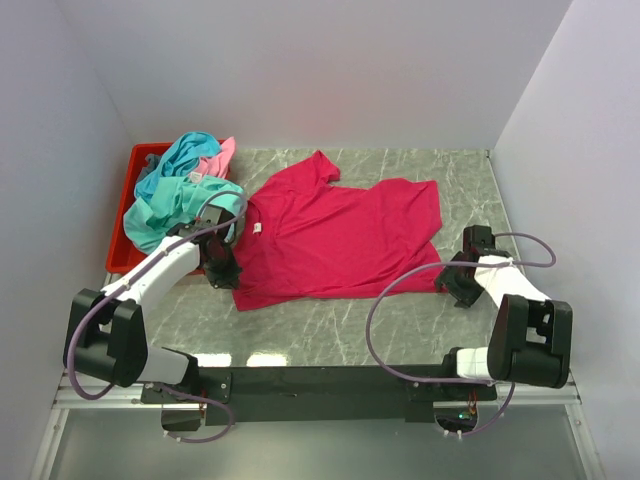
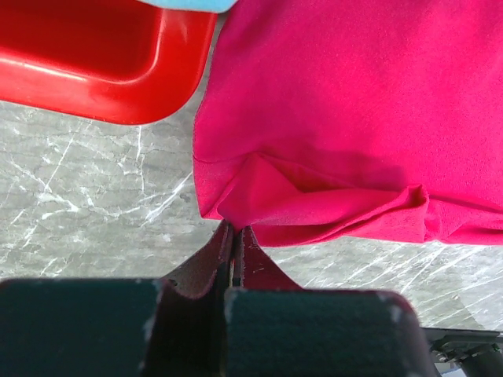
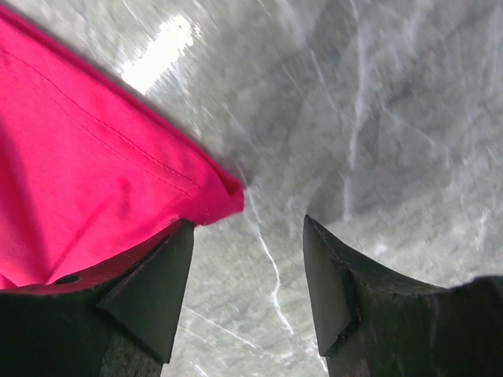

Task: Fold and stack the t-shirts
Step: Flatten the tshirt out

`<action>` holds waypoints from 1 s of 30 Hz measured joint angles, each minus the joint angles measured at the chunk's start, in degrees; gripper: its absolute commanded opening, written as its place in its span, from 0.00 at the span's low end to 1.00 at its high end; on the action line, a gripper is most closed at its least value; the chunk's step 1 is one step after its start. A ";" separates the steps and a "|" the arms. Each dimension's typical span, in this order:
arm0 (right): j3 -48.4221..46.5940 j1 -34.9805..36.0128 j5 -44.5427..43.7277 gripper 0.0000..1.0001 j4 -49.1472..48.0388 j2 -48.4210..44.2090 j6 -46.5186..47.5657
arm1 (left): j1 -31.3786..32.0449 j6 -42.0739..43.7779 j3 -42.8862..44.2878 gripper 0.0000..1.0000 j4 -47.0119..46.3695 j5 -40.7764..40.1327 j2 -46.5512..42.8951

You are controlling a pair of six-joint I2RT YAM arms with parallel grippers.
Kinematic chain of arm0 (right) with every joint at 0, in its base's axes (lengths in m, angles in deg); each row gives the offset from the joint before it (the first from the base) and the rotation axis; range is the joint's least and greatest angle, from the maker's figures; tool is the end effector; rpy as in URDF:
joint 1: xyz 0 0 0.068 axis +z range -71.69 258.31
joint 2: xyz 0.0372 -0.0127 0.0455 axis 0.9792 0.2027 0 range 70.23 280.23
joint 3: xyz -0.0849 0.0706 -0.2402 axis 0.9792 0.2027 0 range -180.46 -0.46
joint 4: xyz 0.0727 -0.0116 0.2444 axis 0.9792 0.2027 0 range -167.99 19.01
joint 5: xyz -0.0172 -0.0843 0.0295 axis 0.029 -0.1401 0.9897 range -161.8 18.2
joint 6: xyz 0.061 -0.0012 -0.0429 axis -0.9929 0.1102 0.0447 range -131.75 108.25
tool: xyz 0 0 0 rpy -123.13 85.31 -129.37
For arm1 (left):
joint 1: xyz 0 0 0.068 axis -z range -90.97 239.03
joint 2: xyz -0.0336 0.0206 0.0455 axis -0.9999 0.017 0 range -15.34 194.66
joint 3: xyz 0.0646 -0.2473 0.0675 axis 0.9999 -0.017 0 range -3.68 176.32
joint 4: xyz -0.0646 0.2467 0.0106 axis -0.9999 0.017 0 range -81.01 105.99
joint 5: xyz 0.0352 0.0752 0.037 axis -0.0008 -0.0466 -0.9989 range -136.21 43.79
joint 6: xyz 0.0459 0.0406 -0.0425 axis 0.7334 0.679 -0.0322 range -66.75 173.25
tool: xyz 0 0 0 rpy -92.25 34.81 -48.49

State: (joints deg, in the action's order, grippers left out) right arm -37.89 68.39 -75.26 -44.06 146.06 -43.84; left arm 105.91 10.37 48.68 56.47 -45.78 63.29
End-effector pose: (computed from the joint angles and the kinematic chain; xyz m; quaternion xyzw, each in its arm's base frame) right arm 0.2190 -0.0422 0.1299 0.3583 0.9204 0.0002 0.1564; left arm 0.2373 -0.0725 0.1809 -0.2221 0.9647 -0.0735 0.1207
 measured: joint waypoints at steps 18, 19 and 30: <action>-4.04 -0.11 0.00 0.15 -5.60 6.88 0.20 | -0.09 0.22 0.09 0.01 0.02 0.42 0.00; -4.04 -0.11 0.02 0.10 -5.84 6.93 0.20 | -0.09 0.20 0.09 0.01 0.02 0.44 0.00; -5.07 -0.11 -1.62 0.00 1.36 -1.38 3.96 | -0.09 2.71 0.13 0.01 0.24 2.12 -0.55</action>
State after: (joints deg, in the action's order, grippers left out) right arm -42.96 68.29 -76.88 -42.71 144.68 -39.89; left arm 105.83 13.08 48.81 56.71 -43.66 62.75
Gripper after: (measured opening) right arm 0.025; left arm 0.018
